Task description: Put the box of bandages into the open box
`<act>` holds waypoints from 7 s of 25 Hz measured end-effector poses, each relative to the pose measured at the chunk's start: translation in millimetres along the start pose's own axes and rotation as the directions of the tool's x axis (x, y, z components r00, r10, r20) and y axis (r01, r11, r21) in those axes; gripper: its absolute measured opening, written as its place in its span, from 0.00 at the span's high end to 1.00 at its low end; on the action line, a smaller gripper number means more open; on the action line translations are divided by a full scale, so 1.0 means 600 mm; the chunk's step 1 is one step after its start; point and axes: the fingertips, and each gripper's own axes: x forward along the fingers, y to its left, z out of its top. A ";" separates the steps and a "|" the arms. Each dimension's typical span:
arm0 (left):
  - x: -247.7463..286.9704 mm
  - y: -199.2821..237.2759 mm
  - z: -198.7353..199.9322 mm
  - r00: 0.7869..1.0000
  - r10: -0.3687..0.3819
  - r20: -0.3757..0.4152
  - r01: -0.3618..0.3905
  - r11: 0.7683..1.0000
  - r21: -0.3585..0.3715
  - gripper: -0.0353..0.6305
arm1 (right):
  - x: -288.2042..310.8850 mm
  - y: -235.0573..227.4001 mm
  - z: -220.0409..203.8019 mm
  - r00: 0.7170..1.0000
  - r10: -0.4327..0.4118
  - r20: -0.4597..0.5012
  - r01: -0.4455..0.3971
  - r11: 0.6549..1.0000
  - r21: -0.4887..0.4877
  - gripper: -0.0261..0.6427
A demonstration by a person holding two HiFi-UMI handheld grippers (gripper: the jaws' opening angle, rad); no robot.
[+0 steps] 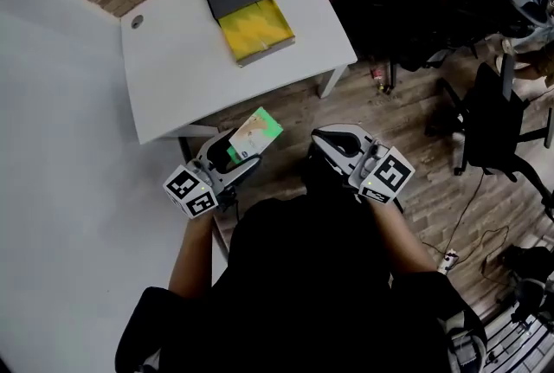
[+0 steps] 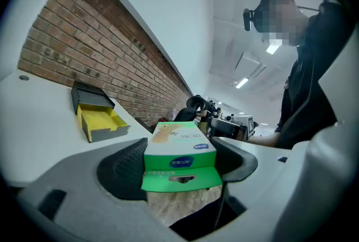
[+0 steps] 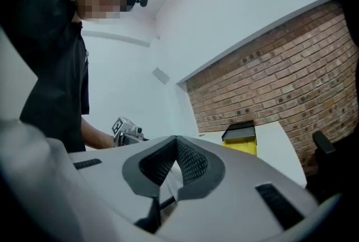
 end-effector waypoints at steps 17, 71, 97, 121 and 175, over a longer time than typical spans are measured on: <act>0.170 0.086 0.118 0.994 0.097 0.042 -0.099 0.994 0.038 0.39 | 0.003 -0.199 0.052 0.994 0.106 0.033 -0.106 0.994 0.003 0.95; 0.380 0.474 -0.006 0.671 -0.111 -0.733 0.519 0.777 0.357 0.39 | 0.156 -0.361 0.033 0.862 -0.505 -0.040 0.506 0.855 0.114 0.95; 0.370 0.523 -0.074 0.513 0.069 -0.856 0.588 0.699 0.408 0.39 | 0.182 -0.371 0.024 0.891 -0.450 -0.054 0.454 0.883 0.121 0.95; 0.298 0.332 0.149 0.912 -0.008 -0.411 0.198 0.885 0.422 0.53 | 0.048 -0.306 0.096 0.949 -0.308 0.071 0.309 0.951 0.008 0.95; -0.105 -0.166 -0.037 0.865 -0.503 0.003 0.496 0.855 0.151 0.92 | -0.019 0.324 -0.036 0.992 -0.024 -0.126 0.020 0.999 -0.031 0.95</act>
